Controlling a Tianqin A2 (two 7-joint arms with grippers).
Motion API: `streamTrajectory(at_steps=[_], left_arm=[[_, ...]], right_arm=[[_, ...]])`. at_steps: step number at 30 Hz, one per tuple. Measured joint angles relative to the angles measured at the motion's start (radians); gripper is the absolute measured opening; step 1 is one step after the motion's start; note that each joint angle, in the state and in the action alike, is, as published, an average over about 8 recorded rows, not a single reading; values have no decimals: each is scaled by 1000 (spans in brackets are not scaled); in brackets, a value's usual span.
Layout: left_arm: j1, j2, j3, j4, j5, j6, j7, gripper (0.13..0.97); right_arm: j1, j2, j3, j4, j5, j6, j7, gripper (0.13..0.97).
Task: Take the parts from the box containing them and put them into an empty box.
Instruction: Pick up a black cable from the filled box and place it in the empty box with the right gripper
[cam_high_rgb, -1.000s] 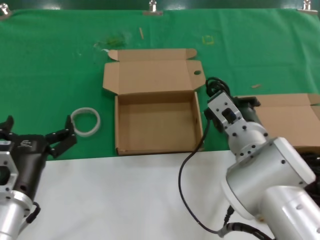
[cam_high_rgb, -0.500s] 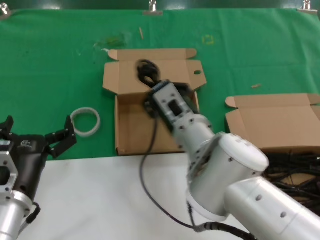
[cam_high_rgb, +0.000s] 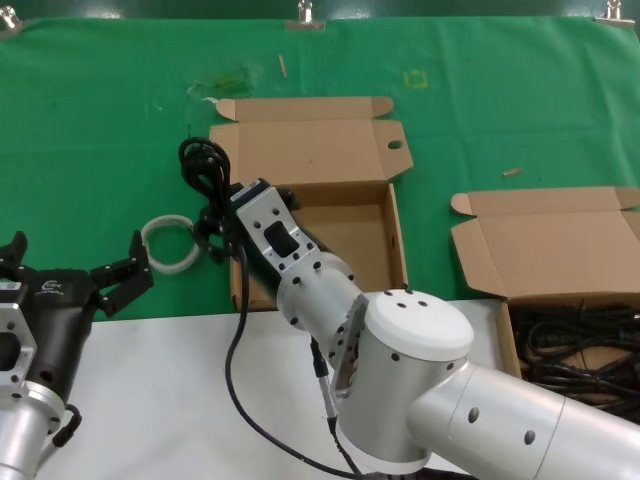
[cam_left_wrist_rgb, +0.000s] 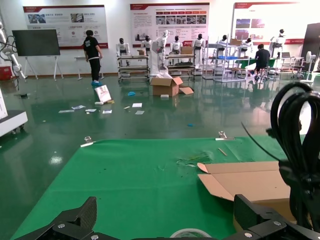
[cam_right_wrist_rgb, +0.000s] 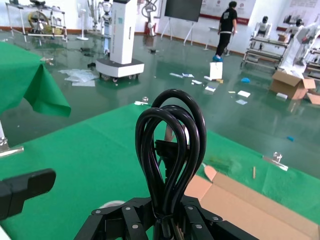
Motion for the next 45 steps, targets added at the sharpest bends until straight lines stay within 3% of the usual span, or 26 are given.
streamTrajectory(at_steps=[6, 22, 40, 45], left_arm=[[0, 0, 0, 0, 0, 0, 0, 966], [0, 0, 0, 0, 0, 0, 0, 966], [0, 0, 0, 0, 0, 0, 0, 966], [0, 0, 0, 0, 0, 0, 0, 966]], right_arm=[[-18, 9, 1, 7, 0, 43, -3, 168], [-160, 26, 229, 40, 0, 129, -239, 168], [-155, 32, 222, 31, 0, 108, -213, 202], [-155, 32, 222, 31, 0, 108, -213, 265]])
